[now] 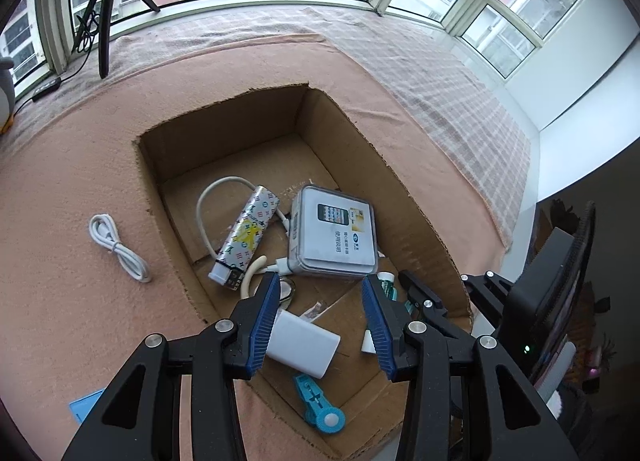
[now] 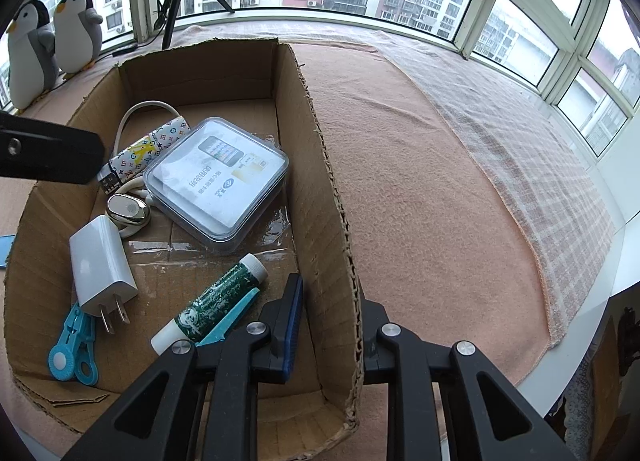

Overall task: Organize rigid objects
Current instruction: 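Reach the left tool to the blue phone stand and grasp it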

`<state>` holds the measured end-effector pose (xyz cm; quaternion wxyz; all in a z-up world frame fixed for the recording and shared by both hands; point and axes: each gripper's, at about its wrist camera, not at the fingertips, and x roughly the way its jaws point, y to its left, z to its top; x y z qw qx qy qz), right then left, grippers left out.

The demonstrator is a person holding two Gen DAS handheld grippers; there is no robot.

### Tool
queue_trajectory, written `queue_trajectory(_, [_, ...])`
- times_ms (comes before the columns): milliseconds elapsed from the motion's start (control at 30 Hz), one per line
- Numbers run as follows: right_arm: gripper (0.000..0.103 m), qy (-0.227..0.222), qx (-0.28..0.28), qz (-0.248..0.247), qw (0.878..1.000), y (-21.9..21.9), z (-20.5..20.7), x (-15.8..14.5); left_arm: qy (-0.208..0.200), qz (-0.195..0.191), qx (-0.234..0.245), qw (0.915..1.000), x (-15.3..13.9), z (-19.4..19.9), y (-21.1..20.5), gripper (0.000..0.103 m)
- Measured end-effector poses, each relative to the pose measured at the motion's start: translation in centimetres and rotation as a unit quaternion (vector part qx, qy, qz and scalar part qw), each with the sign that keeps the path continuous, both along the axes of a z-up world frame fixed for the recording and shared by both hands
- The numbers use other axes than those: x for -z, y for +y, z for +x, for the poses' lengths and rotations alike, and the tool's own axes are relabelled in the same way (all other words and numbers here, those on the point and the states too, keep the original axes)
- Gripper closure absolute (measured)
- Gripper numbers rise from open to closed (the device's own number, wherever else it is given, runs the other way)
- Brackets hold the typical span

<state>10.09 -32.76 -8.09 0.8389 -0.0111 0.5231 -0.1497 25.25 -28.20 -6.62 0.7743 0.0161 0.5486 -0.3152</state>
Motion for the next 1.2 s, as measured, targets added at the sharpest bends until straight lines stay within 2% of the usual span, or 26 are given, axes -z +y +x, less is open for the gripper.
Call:
queue_trajectory(133, [0.083,0.0,0.0,0.0,1.0,0.0,-0.1,0.0,-0.018,0.005,-0.006,0.9998,-1.1,-0.5,2.5,0.057])
queue_trajectory(233, [0.083,0.0,0.0,-0.001,1.0,-0.1,0.0,0.0,-0.021,0.0,-0.027,0.9994,-1.6,-0.6,5.7,0.057])
queue_trajectory(433, [0.082,0.0,0.002,-0.005,1.0,-0.1,-0.2,0.2,-0.024,0.014,-0.072,0.997,-1.8,-1.0,12.5,0.057])
queue_trajectory(567, [0.082,0.0,0.003,-0.007,1.0,0.1,-0.3,0.2,-0.026,0.03,-0.102,0.994,-1.4,-1.1,16.6,0.046])
queue_trajectory(700, [0.082,0.002,0.002,-0.011,1.0,0.2,-0.2,0.2,-0.031,0.049,-0.113,0.9919,-0.3,-1.6,19.3,0.045])
queue_trajectory(800, [0.082,0.003,0.002,-0.014,1.0,0.3,-0.2,0.2,-0.026,0.061,-0.094,0.9933,0.7,-2.2,20.2,0.045])
queue_trajectory(900, [0.081,0.002,0.003,-0.014,1.0,0.4,-0.2,0.2,-0.041,0.093,-0.06,0.993,1.3,-3.4,20.1,0.045])
queue_trajectory(1033, [0.081,0.002,0.003,-0.015,1.0,0.4,-0.2,0.2,-0.058,0.144,-0.015,0.9878,2.6,-4.8,19.7,0.045])
queue_trajectory(1200, [0.081,0.001,0.008,-0.019,1.0,0.3,-0.3,0.2,-0.056,0.184,0.035,0.9807,4.3,-5.5,18.8,0.045])
